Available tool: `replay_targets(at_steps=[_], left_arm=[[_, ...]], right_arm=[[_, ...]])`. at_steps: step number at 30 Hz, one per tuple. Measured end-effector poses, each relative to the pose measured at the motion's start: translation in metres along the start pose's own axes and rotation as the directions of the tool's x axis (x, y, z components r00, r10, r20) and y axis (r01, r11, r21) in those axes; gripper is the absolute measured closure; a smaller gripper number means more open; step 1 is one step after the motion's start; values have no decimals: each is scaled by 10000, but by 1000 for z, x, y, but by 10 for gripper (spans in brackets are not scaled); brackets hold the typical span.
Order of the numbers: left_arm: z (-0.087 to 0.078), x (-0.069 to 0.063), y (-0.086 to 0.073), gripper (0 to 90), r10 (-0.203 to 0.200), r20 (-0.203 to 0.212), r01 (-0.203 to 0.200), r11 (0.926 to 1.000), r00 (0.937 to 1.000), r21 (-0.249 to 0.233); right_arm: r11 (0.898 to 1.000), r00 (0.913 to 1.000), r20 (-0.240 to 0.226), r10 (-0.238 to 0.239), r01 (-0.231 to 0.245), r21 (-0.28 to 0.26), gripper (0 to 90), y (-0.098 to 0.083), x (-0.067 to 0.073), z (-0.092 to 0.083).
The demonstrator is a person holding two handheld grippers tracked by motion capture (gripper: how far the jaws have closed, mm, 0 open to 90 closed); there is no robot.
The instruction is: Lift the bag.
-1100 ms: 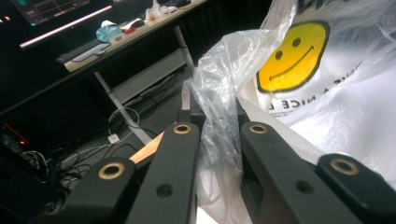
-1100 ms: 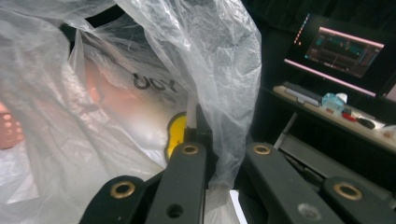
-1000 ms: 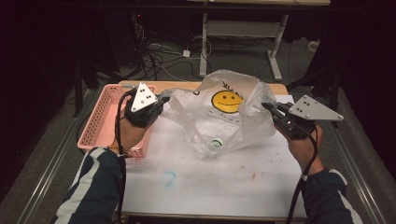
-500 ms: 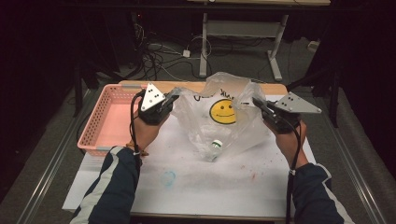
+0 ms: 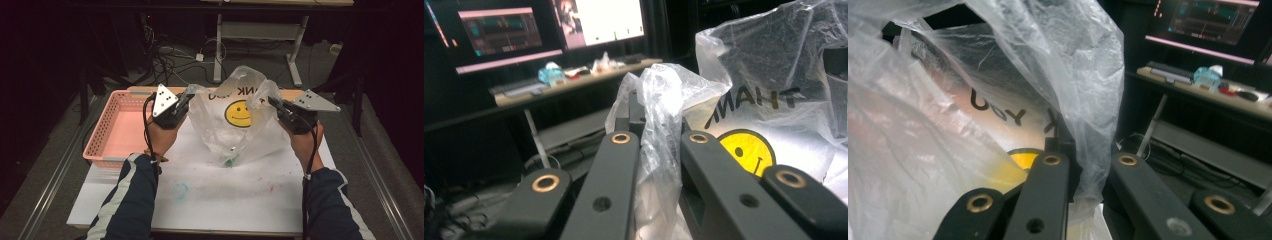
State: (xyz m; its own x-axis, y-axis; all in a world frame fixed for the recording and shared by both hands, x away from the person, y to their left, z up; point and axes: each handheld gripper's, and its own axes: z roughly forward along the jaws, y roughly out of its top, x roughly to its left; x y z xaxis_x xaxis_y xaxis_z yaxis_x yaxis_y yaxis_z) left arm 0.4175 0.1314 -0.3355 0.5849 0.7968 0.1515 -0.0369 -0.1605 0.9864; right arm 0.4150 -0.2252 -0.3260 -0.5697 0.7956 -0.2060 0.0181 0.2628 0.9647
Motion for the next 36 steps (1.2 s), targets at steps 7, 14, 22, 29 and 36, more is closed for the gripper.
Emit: replay_targets(at_steps=[7,14,22,29,36], left_arm=[[-14,-2,28,877,201,-25,-202,9981,9998,-575],[-26,-1,57,877,334,-180,-352,9929,9993,-1139],[-31,4,83,876,455,-349,-499,9896,9984,-1352],[-10,10,77,872,549,-582,-590,9957,9968,-710],[12,22,70,856,789,-1036,-789,9969,9915,42]], right_arm=[[9985,9992,-397,-44,22,-538,900,29,8,-11],[9951,9983,-411,-420,381,-912,900,63,15,-20],[9903,9990,-187,-411,382,-1338,900,88,11,-28],[9953,9985,477,-261,304,-922,900,88,-7,-16],[9999,9930,1177,-139,142,-17,900,79,-31,9]])
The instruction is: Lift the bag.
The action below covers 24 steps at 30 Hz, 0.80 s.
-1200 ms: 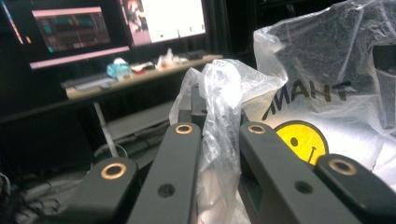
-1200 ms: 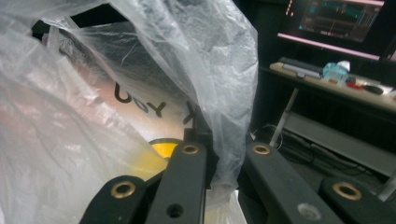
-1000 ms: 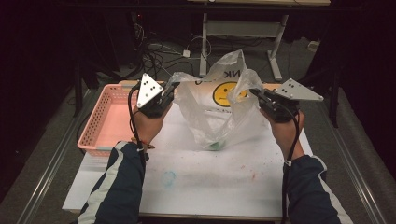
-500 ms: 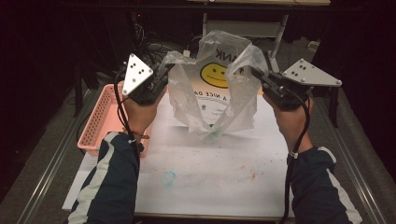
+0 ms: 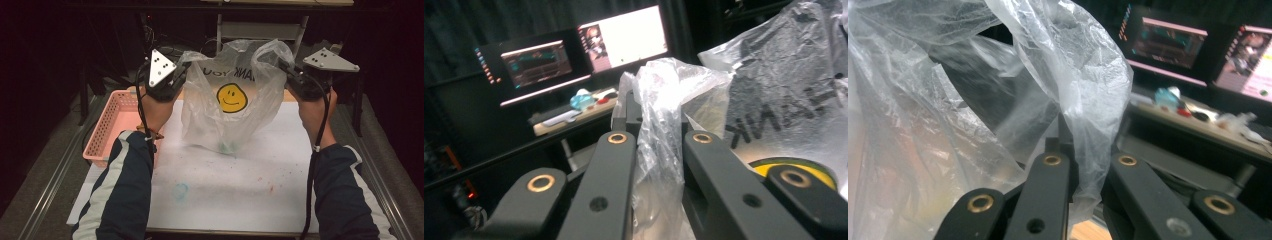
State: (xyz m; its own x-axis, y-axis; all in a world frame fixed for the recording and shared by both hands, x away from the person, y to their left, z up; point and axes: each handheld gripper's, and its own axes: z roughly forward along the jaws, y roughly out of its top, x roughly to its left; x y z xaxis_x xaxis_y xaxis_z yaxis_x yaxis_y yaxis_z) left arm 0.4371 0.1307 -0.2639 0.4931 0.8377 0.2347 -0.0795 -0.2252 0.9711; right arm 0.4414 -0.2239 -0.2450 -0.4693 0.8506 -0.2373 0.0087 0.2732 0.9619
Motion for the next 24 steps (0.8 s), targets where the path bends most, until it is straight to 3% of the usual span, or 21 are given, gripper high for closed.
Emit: replay_targets(at_steps=[4,6,11,15,19,24], left_arm=[[12,8,5,858,167,-309,-156,9992,9994,361],[15,14,10,858,72,-406,-55,9990,9991,437],[18,21,15,858,209,-738,-168,9983,9971,555],[22,22,8,855,-87,-692,140,9969,9976,771],[27,21,0,782,-197,-723,270,9944,9972,1026],[30,20,-6,588,-531,-564,590,9923,9970,1093]], right_arm=[[9990,9993,358,-95,80,434,900,1,-12,15],[9989,9991,421,105,-125,463,900,4,-19,18],[9994,9977,616,300,-310,152,900,19,-27,14],[9996,9974,674,255,-264,131,900,25,-27,12],[9985,9975,688,186,-220,497,900,18,-24,23],[9956,9966,787,260,-329,874,900,3,-25,34]])
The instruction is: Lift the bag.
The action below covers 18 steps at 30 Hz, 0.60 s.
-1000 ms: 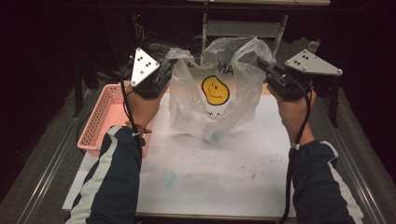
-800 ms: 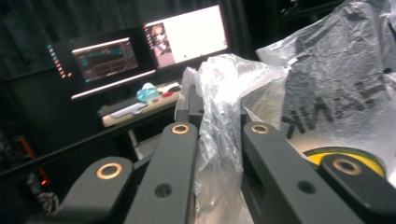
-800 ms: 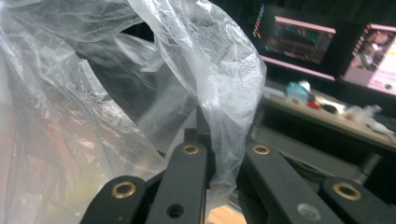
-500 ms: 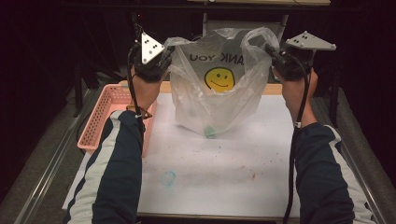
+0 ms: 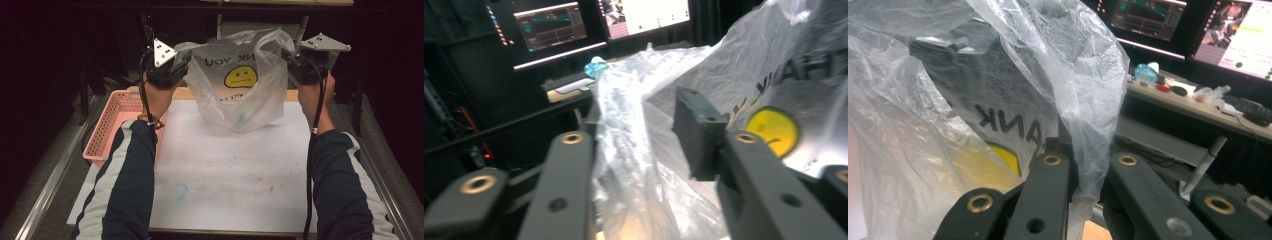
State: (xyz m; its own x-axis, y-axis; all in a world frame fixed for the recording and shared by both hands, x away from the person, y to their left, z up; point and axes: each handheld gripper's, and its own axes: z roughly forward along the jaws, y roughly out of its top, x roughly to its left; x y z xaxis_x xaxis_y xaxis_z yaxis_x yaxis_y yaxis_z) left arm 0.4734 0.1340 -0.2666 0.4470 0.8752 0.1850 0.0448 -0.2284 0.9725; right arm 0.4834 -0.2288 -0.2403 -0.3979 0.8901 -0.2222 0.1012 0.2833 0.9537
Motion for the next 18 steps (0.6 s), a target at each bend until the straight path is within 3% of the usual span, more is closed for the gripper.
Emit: replay_targets(at_steps=[3,8,14,15,18], left_arm=[[0,-3,-4,425,-178,24,178,9998,9998,32],[-3,-4,-6,389,-14,345,11,10000,9994,94],[-11,-2,-3,380,-89,235,88,10000,9997,45],[-13,-2,-3,380,-111,213,110,9999,9997,24],[-14,-2,-3,357,-112,202,111,9999,9997,57]], right_arm=[[9998,10000,54,21,-22,199,900,-8,-3,5],[9990,9998,59,194,-196,401,900,-20,-7,7],[9993,9989,-381,288,-278,257,733,-25,-8,0],[9997,9985,-505,213,-205,156,668,-24,-7,-2],[10000,9989,-461,-23,25,25,612,-25,-4,-10]])
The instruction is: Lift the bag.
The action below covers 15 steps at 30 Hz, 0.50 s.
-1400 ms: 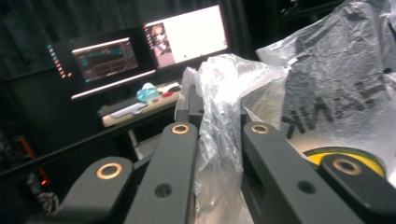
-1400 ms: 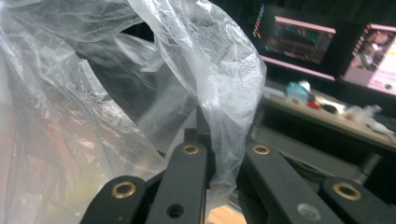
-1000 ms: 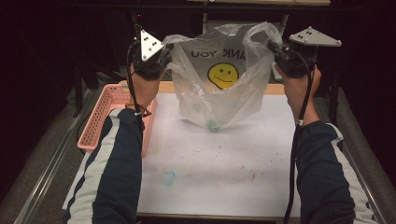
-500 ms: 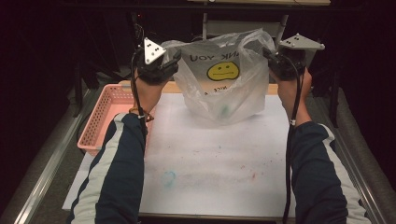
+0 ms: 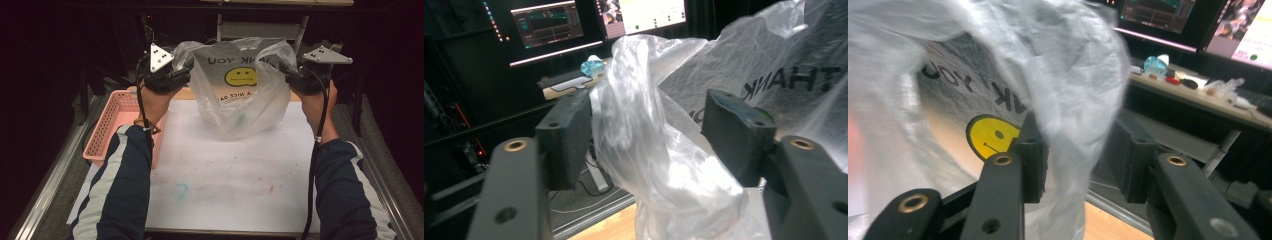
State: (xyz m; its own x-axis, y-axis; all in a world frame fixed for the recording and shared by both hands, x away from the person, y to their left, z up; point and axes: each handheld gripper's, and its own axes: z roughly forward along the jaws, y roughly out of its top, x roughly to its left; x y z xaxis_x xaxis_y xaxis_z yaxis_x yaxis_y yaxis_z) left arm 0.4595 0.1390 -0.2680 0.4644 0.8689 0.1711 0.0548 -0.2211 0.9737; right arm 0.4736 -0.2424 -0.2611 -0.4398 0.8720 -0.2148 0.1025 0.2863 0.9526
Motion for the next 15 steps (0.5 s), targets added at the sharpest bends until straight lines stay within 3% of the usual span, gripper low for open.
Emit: replay_targets(at_steps=[9,15], left_arm=[[-5,-6,-7,327,287,87,-288,9996,9996,80],[-10,-4,-5,328,354,-93,-355,9993,9993,-79]], right_arm=[[9992,9999,-62,147,-150,-371,382,1,-3,-17],[9961,9996,-247,155,-175,-862,332,3,-4,-32]])
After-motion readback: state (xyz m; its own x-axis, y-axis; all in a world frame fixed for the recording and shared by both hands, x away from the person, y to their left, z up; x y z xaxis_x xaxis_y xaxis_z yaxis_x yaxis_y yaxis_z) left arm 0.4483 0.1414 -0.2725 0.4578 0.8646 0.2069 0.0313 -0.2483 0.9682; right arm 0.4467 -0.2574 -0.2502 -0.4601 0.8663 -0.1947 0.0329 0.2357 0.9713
